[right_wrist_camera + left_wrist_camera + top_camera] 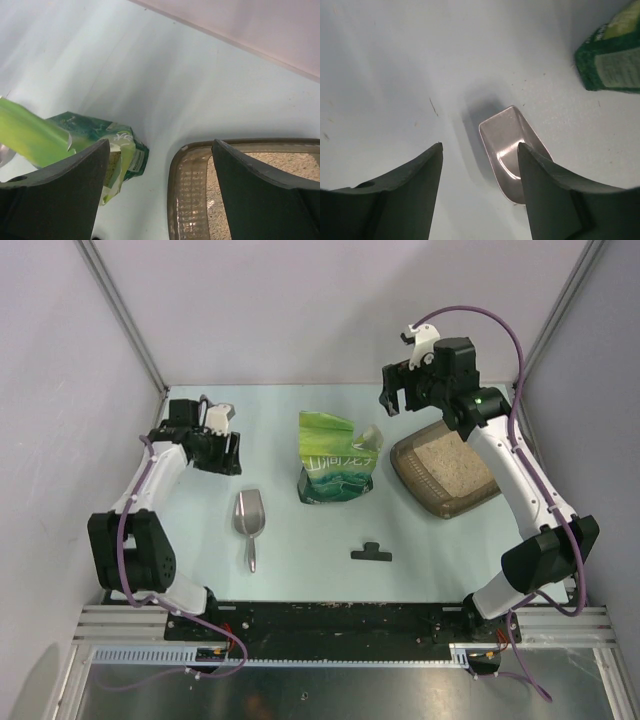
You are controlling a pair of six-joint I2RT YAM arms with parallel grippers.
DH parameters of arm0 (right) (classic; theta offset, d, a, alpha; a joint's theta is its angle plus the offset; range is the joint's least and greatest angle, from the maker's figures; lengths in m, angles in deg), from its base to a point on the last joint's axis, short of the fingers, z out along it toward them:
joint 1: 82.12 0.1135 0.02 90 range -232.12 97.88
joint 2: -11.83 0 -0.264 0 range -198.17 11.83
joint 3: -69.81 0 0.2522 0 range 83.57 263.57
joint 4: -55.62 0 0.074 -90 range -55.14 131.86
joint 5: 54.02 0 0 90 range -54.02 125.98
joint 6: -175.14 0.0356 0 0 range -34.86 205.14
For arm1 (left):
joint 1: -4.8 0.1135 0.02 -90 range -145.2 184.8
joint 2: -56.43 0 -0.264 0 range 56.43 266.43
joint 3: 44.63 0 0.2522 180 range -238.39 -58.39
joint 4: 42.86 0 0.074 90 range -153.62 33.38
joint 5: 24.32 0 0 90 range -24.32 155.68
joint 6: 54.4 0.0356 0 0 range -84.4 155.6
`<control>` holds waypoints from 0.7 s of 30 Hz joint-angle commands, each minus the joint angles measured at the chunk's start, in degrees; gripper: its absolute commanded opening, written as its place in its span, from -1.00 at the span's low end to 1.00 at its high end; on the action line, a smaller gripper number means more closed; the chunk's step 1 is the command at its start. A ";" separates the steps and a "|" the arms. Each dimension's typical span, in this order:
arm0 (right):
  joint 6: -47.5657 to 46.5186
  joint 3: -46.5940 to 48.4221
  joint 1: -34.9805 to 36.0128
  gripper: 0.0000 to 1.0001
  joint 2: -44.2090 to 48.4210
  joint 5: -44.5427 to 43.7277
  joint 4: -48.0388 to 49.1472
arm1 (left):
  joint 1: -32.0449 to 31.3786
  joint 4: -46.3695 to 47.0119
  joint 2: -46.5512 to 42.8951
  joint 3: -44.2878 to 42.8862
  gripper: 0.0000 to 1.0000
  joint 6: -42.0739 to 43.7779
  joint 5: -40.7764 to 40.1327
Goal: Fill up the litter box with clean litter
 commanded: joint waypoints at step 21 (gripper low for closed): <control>-4.48 -4.23 -0.10 0.74 6.52 3.83 2.42 | 0.96 -0.49 12.29 9.15 -0.38 -18.27 0.70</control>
